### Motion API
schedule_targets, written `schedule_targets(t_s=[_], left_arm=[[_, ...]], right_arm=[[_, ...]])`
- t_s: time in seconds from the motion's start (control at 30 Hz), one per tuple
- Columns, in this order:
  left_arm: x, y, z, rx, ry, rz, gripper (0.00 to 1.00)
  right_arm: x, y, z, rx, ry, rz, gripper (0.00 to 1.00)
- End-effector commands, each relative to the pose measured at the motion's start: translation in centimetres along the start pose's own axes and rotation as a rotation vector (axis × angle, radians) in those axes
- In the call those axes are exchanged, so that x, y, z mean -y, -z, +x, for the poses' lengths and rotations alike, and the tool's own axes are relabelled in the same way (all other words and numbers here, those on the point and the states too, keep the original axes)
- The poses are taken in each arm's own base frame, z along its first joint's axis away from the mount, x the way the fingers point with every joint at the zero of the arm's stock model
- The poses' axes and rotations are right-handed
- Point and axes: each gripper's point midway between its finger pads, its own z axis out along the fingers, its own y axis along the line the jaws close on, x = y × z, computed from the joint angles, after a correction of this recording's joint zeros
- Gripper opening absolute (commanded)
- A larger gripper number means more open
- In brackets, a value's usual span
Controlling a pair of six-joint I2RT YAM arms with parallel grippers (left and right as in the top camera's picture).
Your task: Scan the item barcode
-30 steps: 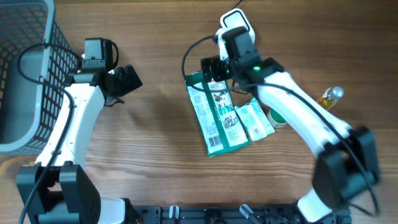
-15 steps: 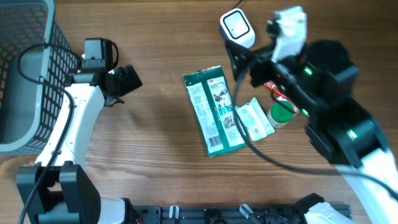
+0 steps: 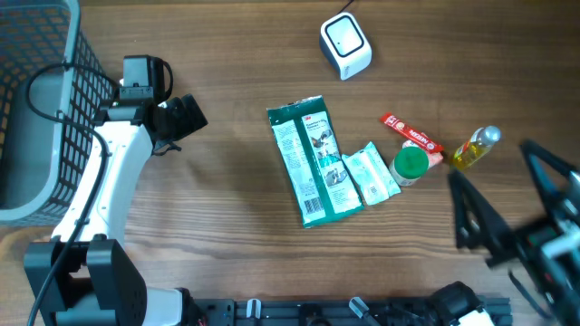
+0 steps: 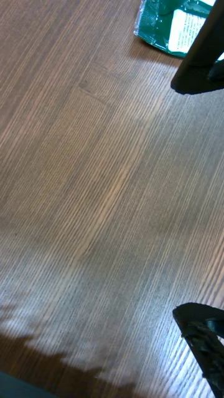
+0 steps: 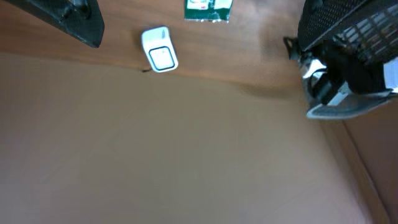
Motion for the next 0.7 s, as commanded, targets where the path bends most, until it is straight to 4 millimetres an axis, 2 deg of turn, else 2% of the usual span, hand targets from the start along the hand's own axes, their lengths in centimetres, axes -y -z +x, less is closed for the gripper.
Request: schedule_targets(t_s=[0.0, 0.1, 0.2, 0.33, 0.43, 0.47, 0.5, 0.57, 0.67], left_arm=[[-0.2, -0.3, 0.0, -0.005, -0.017, -0.010, 1.00], [-0.2, -0.3, 0.0, -0.005, -0.017, -0.010, 1.00], [-0.2, -0.3, 0.0, -0.005, -0.017, -0.010, 1.00], [-0.2, -0.3, 0.0, -0.005, -0.017, -0.010, 1.00], [-0.2, -0.3, 0.0, -0.005, -0.017, -0.010, 1.00], [-0.2, -0.3, 0.0, -0.005, -0.017, -0.010, 1.00], [-0.2, -0.3, 0.0, -0.005, -0.017, -0.010, 1.00], [-0.2, -0.3, 0.0, -0.005, -0.017, -0.010, 1.00], [-0.2, -0.3, 0.0, -0.005, -0.017, -0.010, 1.00]], right_arm=[[1.1, 1.6, 2.0, 0.036, -0.021, 0.045, 1.00], [2.5, 2.2, 3.9, 0.098, -0.112, 0.111, 1.00], [3.5, 1.4, 5.3, 0.202, -0.160, 0.144, 1.00], [4.1, 0.4, 5.2, 0.422, -0.121, 0.129, 1.00], [3.5, 0.4, 5.1, 0.657, -0.009, 0.068, 1.00], [2.9, 0.5, 5.8, 0.744, 0.097, 0.043, 1.00], [2.7, 0.0, 6.8, 0.748, 0.159, 0.038, 1.00], [2.9, -1.4, 8.8, 0.705, 0.220, 0.046, 1.00], [3.9, -3.6, 12.4, 0.599, 0.215, 0.064, 1.00]])
